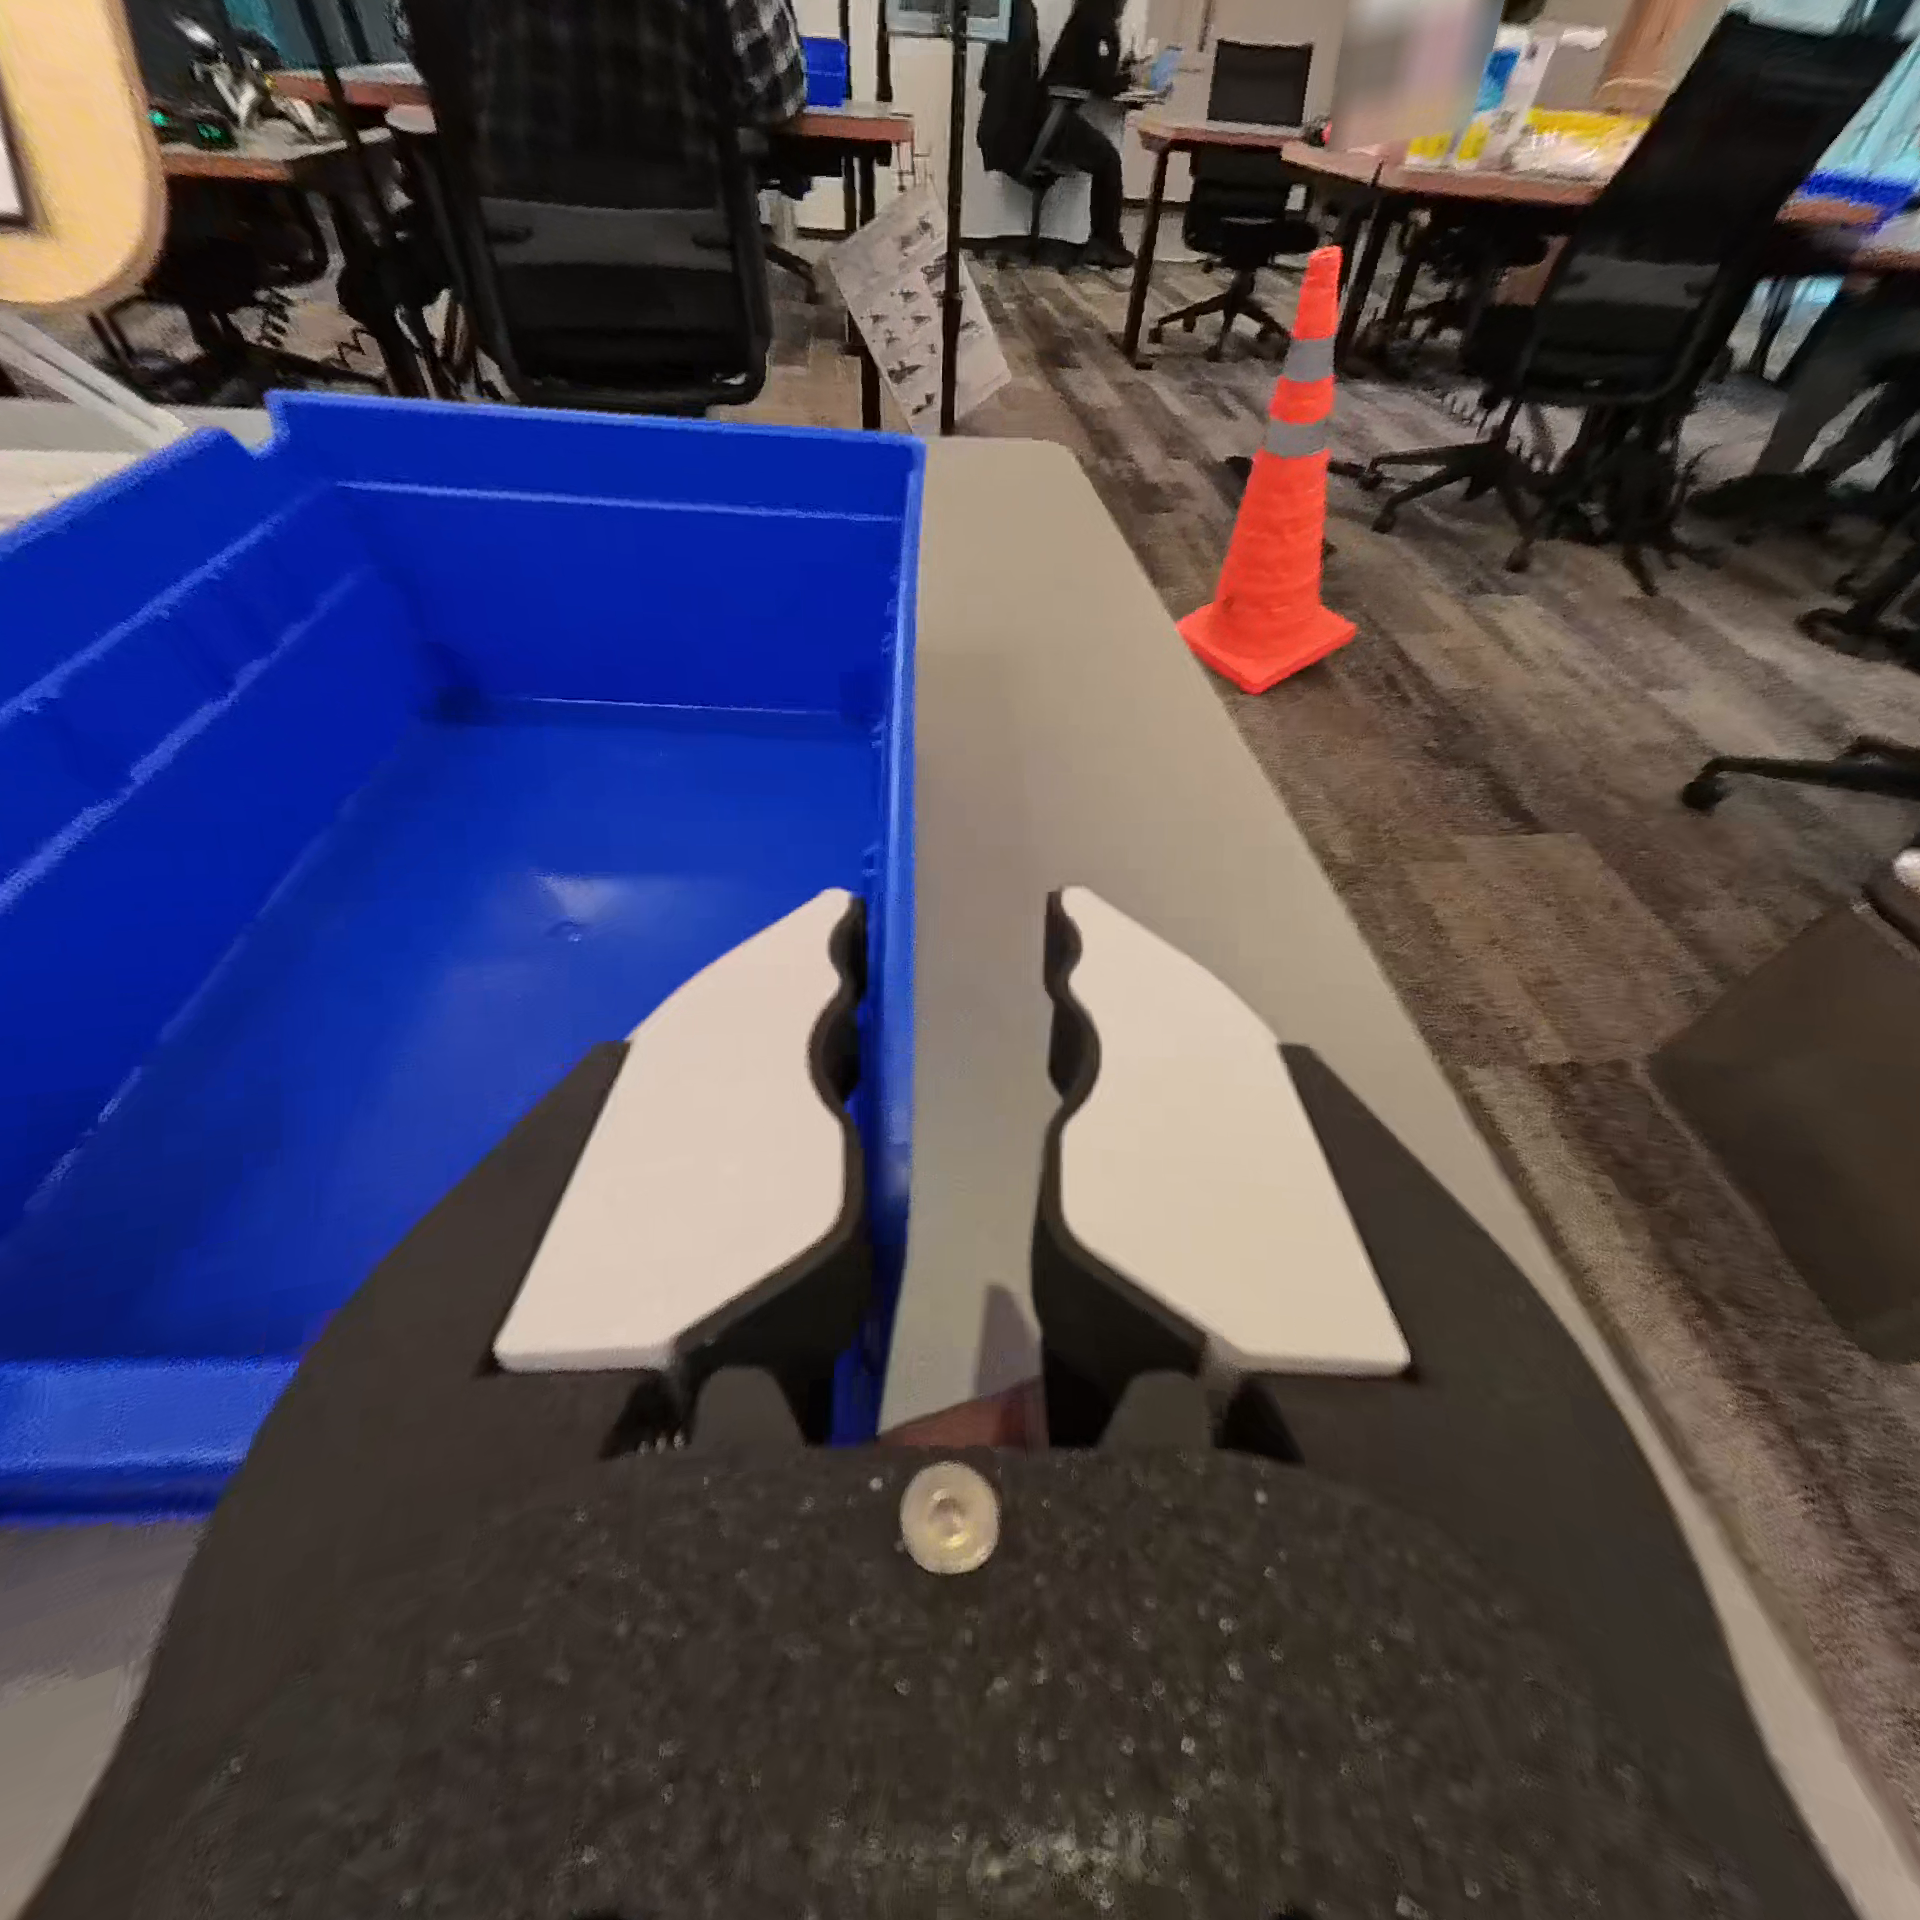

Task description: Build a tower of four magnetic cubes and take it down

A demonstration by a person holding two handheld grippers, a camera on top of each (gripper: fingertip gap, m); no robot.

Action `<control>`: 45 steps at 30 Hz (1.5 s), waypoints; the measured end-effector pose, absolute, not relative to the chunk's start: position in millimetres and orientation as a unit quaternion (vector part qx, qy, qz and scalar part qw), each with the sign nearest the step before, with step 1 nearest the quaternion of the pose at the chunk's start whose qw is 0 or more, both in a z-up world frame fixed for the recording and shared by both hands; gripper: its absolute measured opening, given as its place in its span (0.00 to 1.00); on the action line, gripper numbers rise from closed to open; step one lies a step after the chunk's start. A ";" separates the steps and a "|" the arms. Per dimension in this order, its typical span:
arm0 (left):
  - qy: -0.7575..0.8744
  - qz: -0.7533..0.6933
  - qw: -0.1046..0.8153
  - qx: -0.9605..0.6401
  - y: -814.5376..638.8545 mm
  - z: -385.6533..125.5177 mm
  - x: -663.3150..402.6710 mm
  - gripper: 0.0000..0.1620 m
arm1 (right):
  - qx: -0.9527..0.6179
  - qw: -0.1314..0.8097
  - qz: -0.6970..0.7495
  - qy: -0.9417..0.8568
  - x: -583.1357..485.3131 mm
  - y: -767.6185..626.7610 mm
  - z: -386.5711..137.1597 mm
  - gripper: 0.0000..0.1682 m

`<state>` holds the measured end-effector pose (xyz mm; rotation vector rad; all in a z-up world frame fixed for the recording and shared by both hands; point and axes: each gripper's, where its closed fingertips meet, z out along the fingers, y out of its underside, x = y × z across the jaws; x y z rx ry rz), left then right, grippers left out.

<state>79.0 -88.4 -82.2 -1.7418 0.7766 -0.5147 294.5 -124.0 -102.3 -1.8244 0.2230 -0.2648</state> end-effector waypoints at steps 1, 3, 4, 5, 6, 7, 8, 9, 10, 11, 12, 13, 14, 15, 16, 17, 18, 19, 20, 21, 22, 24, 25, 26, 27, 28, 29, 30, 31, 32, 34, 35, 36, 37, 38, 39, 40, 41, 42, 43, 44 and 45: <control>0.340 -0.231 0.551 -0.727 -94.9 -70.5 66.2 0.25 | -0.782 0.605 -0.126 0.082 294.1 -128.0 -94.9 0.19; 0.356 -0.248 0.555 -0.710 -104.9 -46.4 27.8 0.25 | -0.762 0.624 -0.149 0.081 293.8 -139.0 -71.1 0.19; 0.360 -0.248 0.556 -0.707 -106.2 -37.1 1.9 0.25 | -0.753 0.635 -0.148 0.088 289.6 -143.7 -56.4 0.19; 0.352 -0.243 0.561 -0.708 -103.1 -28.8 -28.8 0.25 | -0.743 0.650 -0.136 0.090 279.8 -146.1 -40.0 0.19; 0.338 -0.233 0.570 -0.712 -96.4 -22.6 -63.1 0.25 | -0.731 0.667 -0.117 0.084 264.4 -146.0 -22.6 0.19; 0.313 -0.215 0.582 -0.719 -84.6 -17.6 -99.7 0.24 | -0.721 0.682 -0.093 0.071 243.6 -143.1 -5.6 0.20; 0.287 -0.196 0.588 -0.730 -71.1 -15.7 -135.8 0.26 | -0.717 0.692 -0.069 0.051 218.5 -138.3 8.8 0.21; 0.263 -0.175 0.588 -0.744 -57.7 -18.2 -170.7 0.28 | -0.716 0.697 -0.044 0.031 190.0 -132.3 20.3 0.22; 0.235 -0.151 0.588 -0.759 -44.6 -24.6 -205.0 0.31 | -0.714 0.700 -0.015 0.004 156.4 -125.1 28.8 0.23; 0.206 -0.130 0.585 -0.774 -34.1 -35.1 -236.4 0.33 | -0.715 0.698 0.022 -0.025 118.3 -117.7 32.7 0.24; 0.180 -0.127 0.574 -0.788 -28.0 -48.8 -259.8 0.33 | -0.719 0.691 0.059 -0.048 79.5 -110.2 32.0 0.25; 0.158 -0.140 0.559 -0.802 -25.4 -64.1 -274.8 0.33 | -0.724 0.679 0.095 -0.070 39.6 -102.9 25.6 0.25; 0.140 -0.158 0.544 -0.812 -25.3 -79.5 -282.8 0.34 | -0.736 0.660 0.124 -0.087 1.6 -95.2 11.8 0.25; 0.131 -0.174 0.530 -0.819 -26.4 -93.5 -284.2 0.33 | -0.752 0.637 0.138 -0.098 -30.7 -86.6 -8.8 0.28; 0.130 -0.181 0.520 -0.825 -26.7 -105.5 -282.4 0.32 | -0.773 0.614 0.123 -0.099 -51.2 -77.7 -33.4 0.30; 0.135 -0.179 0.513 -0.829 -25.4 -115.3 -279.6 0.33 | -0.791 0.596 0.099 -0.099 -64.1 -70.2 -56.8 0.32; 0.143 -0.174 0.507 -0.832 -23.9 -123.4 -275.6 0.33 | -0.801 0.585 0.078 -0.100 -72.5 -65.2 -75.9 0.34; 0.148 -0.173 0.500 -0.836 -23.3 -129.0 -271.0 0.32 | -0.807 0.581 0.053 -0.089 -72.9 -61.7 -89.1 0.34; 0.148 -0.179 0.496 -0.837 -23.0 -132.2 -266.6 0.30 | -0.807 0.583 0.050 -0.078 -74.8 -60.0 -97.3 0.32; 0.146 -0.187 0.494 -0.836 -22.5 -134.2 -262.9 0.25 | -0.810 0.579 0.065 -0.067 -79.7 -59.4 -105.1 0.29; 0.144 -0.195 0.495 -0.835 -21.5 -134.8 -260.4 0.22 | -0.816 0.570 0.082 -0.060 -85.4 -58.3 -112.3 0.28; 0.129 -0.197 0.495 -0.836 -18.7 -134.1 -260.6 0.19 | -0.817 0.570 0.074 -0.053 -89.8 -54.6 -116.1 0.17; 0.127 -0.191 0.496 -0.837 -17.8 -132.8 -261.9 0.13 | -0.810 0.582 0.059 -0.049 -89.4 -52.9 -112.6 0.12; 0.131 -0.180 0.503 -0.835 -17.1 -130.5 -264.0 0.07 | -0.808 0.587 0.038 -0.037 -86.8 -51.1 -111.6 0.13; 0.132 -0.162 0.506 -0.837 -16.3 -129.9 -267.4 0.06 | -0.808 0.588 0.019 -0.027 -85.1 -50.1 -111.6 0.08; 0.134 -0.144 0.510 -0.838 -16.2 -129.1 -271.0 0.04 | -0.809 0.588 0.000 -0.021 -83.8 -50.1 -111.5 0.03; 0.135 -0.130 0.513 -0.838 -16.5 -127.5 -274.8 0.03 | -0.807 0.590 -0.008 -0.012 -86.1 -49.7 -109.5 0.03; 0.133 -0.121 0.519 -0.836 -16.7 -124.6 -279.3 0.02 | -0.804 0.594 -0.014 -0.001 -90.0 -48.9 -105.7 0.03; 0.128 -0.119 0.525 -0.833 -16.8 -120.4 -284.6 0.02 | -0.801 0.598 -0.020 0.011 -94.7 -47.9 -101.1 0.02; 0.121 -0.118 0.528 -0.832 -16.4 -117.2 -291.6 0.02 | -0.799 0.601 -0.012 0.027 -101.9 -46.2 -97.1 0.02; 0.106 -0.112 0.534 -0.831 -13.8 -112.9 -312.0 0.02 | -0.789 0.612 0.005 0.048 -122.2 -41.2 -89.6 0.02; 0.095 -0.107 0.539 -0.830 -11.9 -110.8 -325.3 0.01 | -0.786 0.616 0.003 0.045 -135.5 -38.2 -87.0 0.02; 0.085 -0.100 0.542 -0.830 -9.7 -108.5 -340.2 0.01 | -0.782 0.622 0.005 0.041 -150.4 -35.0 -84.5 0.02; 0.073 -0.094 0.547 -0.829 -7.1 -105.3 -356.9 0.01 | -0.780 0.625 0.010 0.034 -167.0 -31.6 -82.7 0.02; 0.061 -0.089 0.552 -0.827 -4.2 -101.7 -374.6 0.01 | -0.778 0.628 0.014 0.025 -184.4 -27.8 -81.6 0.02; 0.052 -0.083 0.556 -0.825 -0.6 -98.1 -392.5 0.01 | -0.778 0.628 0.017 0.015 -202.0 -23.8 -81.2 0.02; 0.046 -0.075 0.561 -0.823 3.0 -94.8 -410.3 0.01 | -0.779 0.627 0.023 0.007 -219.5 -19.7 -82.0 0.02; 0.043 -0.068 0.565 -0.821 6.3 -92.5 -427.5 0.01 | -0.780 0.625 0.033 0.002 -236.3 -15.6 -83.2 0.02; 0.041 -0.060 0.566 -0.821 9.2 -91.9 -443.8 0.01 | -0.782 0.622 0.041 -0.003 -252.3 -11.6 -84.6 0.03; 0.039 -0.055 0.565 -0.822 11.4 -92.7 -459.0 0.01 | -0.785 0.618 0.047 -0.009 -267.3 -7.7 -86.8 0.03; 0.036 -0.051 0.562 -0.825 13.4 -95.0 -472.9 0.01 | -0.789 0.612 0.053 -0.013 -281.2 -3.9 -89.9 0.03; 0.033 -0.049 0.556 -0.829 15.0 -99.0 -486.0 0.01 | -0.793 0.606 0.061 -0.015 -294.1 -0.5 -93.1 0.03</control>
